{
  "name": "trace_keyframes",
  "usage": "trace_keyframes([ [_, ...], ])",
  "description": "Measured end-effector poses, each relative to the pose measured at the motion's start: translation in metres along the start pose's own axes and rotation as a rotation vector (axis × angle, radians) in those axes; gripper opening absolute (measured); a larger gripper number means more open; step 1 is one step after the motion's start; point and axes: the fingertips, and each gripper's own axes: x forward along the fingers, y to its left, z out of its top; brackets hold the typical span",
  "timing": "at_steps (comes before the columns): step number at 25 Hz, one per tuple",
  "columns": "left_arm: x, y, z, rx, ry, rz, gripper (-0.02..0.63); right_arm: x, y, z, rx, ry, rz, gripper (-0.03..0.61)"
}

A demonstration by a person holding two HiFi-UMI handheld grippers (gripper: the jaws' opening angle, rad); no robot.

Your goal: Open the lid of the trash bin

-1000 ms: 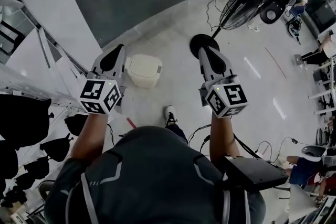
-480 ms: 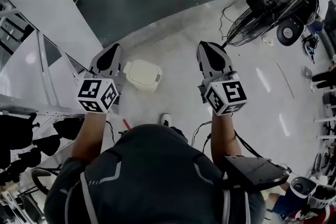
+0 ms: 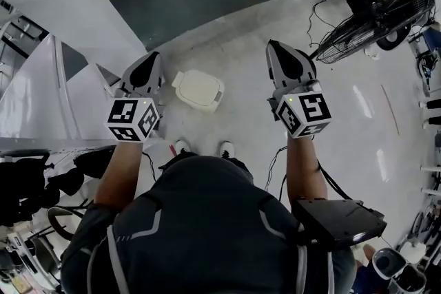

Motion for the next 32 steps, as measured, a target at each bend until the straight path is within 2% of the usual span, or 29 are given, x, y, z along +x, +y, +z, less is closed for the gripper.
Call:
trace_keyframes([
  [3, 0.003, 0.019, -0.016, -0.038, 0.021, 0.012, 0.008, 0.021, 0.001, -0.018, 0.012, 0.032, 0.006, 0.026],
  [8, 0.019, 0.043, -0.042, -0.044, 0.038, 0.013, 0.008, 0.063, 0.007, -0.067, -0.014, 0.122, 0.036, 0.026],
  [12, 0.02, 0.051, -0.087, -0.106, 0.126, 0.023, 0.008, 0.086, 0.018, -0.115, 0.013, 0.195, 0.08, 0.026],
  [16, 0.028, 0.058, -0.122, -0.146, 0.188, 0.033, 0.008, 0.109, 0.027, -0.169, -0.019, 0.28, 0.134, 0.026],
  [23, 0.035, 0.068, -0.185, -0.15, 0.256, 0.09, 0.008, 0.127, 0.037, -0.267, -0.028, 0.424, 0.201, 0.026],
  [32, 0.055, 0.075, -0.264, -0.163, 0.335, 0.109, 0.008, 0.139, 0.047, -0.371, -0.04, 0.55, 0.276, 0.026],
])
